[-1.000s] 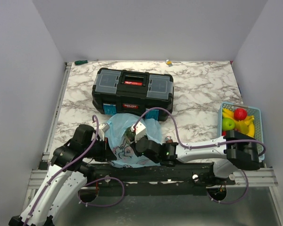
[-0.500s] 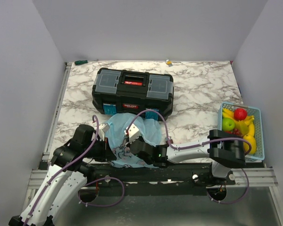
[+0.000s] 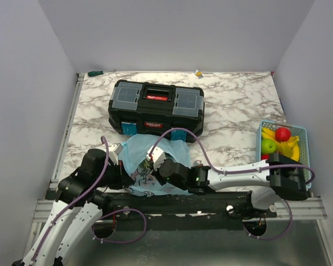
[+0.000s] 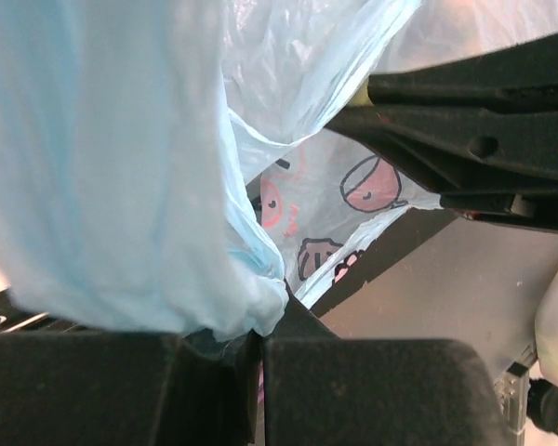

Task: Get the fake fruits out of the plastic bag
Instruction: Take out the fake fruit from the plastic bag.

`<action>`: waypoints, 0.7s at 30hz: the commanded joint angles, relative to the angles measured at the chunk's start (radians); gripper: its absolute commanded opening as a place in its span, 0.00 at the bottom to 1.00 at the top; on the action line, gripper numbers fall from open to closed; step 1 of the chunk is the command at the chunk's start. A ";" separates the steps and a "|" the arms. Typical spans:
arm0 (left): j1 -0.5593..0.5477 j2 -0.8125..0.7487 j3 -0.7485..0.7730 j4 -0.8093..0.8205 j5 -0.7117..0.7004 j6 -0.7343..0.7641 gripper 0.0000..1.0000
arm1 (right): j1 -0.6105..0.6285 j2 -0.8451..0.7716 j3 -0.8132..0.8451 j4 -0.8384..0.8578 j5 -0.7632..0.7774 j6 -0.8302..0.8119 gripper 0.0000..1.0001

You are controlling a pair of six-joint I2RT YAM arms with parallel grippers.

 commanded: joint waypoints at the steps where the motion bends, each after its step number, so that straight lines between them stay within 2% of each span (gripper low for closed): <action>1: -0.005 -0.050 0.039 0.026 -0.066 -0.053 0.00 | 0.006 -0.082 0.039 -0.072 -0.109 -0.006 0.01; 6: -0.006 -0.060 0.037 0.028 -0.107 -0.067 0.00 | 0.006 -0.131 0.072 -0.097 -0.130 0.005 0.01; 21: -0.006 -0.041 0.021 0.020 -0.103 -0.080 0.00 | 0.006 -0.291 0.120 -0.151 -0.194 0.023 0.01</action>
